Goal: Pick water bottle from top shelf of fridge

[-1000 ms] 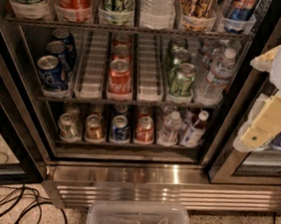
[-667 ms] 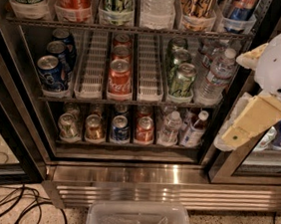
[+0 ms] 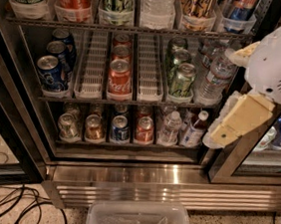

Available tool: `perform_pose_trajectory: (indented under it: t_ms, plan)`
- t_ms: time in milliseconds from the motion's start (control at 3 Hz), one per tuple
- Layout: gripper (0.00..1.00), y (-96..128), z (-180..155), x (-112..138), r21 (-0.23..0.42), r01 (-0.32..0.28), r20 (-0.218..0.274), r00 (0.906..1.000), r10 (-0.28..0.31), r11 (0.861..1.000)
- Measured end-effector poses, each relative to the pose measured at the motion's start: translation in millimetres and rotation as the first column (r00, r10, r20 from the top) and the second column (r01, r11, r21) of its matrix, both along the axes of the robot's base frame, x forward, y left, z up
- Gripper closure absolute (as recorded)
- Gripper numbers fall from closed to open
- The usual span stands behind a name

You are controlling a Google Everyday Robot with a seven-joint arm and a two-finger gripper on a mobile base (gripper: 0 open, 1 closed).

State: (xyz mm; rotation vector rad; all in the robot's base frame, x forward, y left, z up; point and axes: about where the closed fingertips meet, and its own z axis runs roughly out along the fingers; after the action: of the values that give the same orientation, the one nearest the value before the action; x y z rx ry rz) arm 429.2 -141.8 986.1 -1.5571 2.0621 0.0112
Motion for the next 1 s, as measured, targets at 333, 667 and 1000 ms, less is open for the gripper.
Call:
perform_pose_trajectory:
  t_ms: [333, 667, 1000]
  plan:
    - [0.0, 28, 15, 12, 0.091, -0.018, 0.073, 0.9973, 0.011, 0.996]
    - [0.0, 50, 38, 31, 0.211, -0.003, 0.174, 0.9842, -0.034, 0.977]
    - [0.0, 68, 50, 51, 0.348, -0.001, 0.244, 0.9656, -0.09, 0.937]
